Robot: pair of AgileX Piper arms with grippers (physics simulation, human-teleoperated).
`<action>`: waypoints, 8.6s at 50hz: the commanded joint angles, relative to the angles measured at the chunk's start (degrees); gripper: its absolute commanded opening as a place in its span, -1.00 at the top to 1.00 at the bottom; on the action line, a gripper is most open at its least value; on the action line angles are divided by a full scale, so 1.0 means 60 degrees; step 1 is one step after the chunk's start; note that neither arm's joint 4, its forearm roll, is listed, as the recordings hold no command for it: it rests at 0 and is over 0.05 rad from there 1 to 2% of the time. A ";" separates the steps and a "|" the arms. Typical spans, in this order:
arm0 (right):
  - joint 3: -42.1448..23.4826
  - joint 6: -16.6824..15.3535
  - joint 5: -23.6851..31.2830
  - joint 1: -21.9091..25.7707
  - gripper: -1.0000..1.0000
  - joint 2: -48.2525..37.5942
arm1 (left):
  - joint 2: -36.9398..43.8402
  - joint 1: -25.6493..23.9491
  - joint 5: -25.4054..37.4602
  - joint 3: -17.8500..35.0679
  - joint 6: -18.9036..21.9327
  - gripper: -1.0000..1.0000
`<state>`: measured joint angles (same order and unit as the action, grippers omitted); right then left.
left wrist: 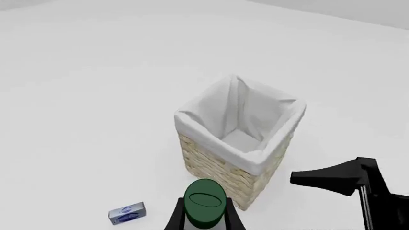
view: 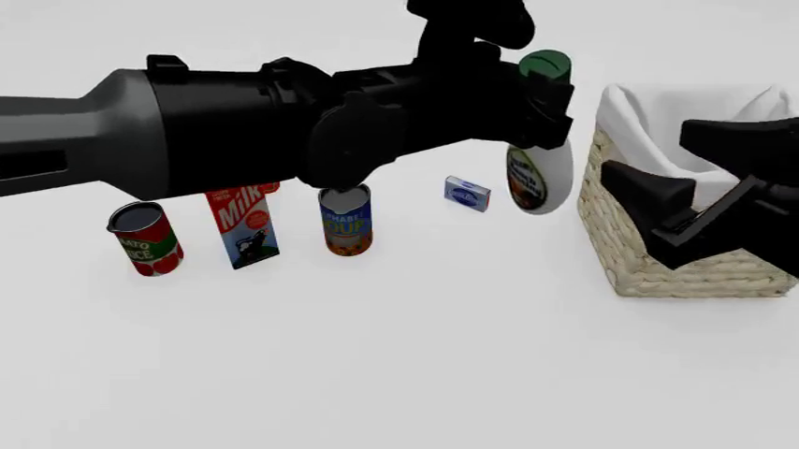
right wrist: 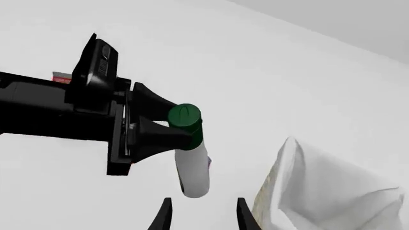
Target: Pick the salad dressing and place it in the basket.
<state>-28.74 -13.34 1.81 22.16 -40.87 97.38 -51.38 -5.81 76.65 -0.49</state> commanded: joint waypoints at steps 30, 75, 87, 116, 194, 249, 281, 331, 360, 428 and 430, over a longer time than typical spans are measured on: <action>-0.0332 -0.0066 -0.0971 0.0323 -1.00 -0.1635 | -0.0425 -0.0290 0.0054 -0.0083 0.0185 1.00; -0.0680 -0.0292 -0.1635 0.0616 -1.00 -0.2829 | -0.0693 -0.0514 -0.0008 -0.0381 0.0195 1.00; -0.0949 -0.0414 -0.1693 0.0761 -1.00 -0.3091 | -0.0784 -0.0557 0.0035 -0.0434 0.0224 1.00; -0.1198 -0.0628 -0.1605 0.0859 -1.00 -0.3135 | -0.0745 -0.0587 -0.0064 -0.0563 0.0235 1.00; -0.1106 -0.0445 -0.1885 0.1126 1.00 -0.3197 | -0.4241 0.0266 0.0859 -0.0802 0.0171 -1.00; -0.1809 -0.0370 -0.1534 0.1003 1.00 -0.2493 | -1.1582 0.6116 -0.3810 -1.1612 -0.1229 -1.00; -0.3922 -0.0589 -0.0583 -0.0256 1.00 -0.1944 | -1.2027 0.7665 -0.4235 -1.2767 -0.1375 -1.00; -0.4957 0.0052 -0.0383 -0.4084 1.00 -0.2535 | -1.1485 0.7564 -0.4693 -1.2773 -0.1160 -1.00; -0.4482 0.0114 -0.1029 -0.4969 1.00 -0.3648 | -1.1222 0.7572 -0.4828 -1.2770 -0.1230 -1.00; -0.3687 -0.0028 -0.1391 -0.5380 1.00 -0.4650 | -1.0690 0.7393 -0.5234 -1.2771 -0.1118 -1.00; -0.3614 -0.0013 -0.1395 -0.5390 1.00 -0.4613 | -1.0646 0.7367 -0.5274 -1.2771 -0.1120 -1.00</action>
<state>-51.27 -14.52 -6.17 -9.94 -68.55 32.78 -6.93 -36.81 0.02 -7.25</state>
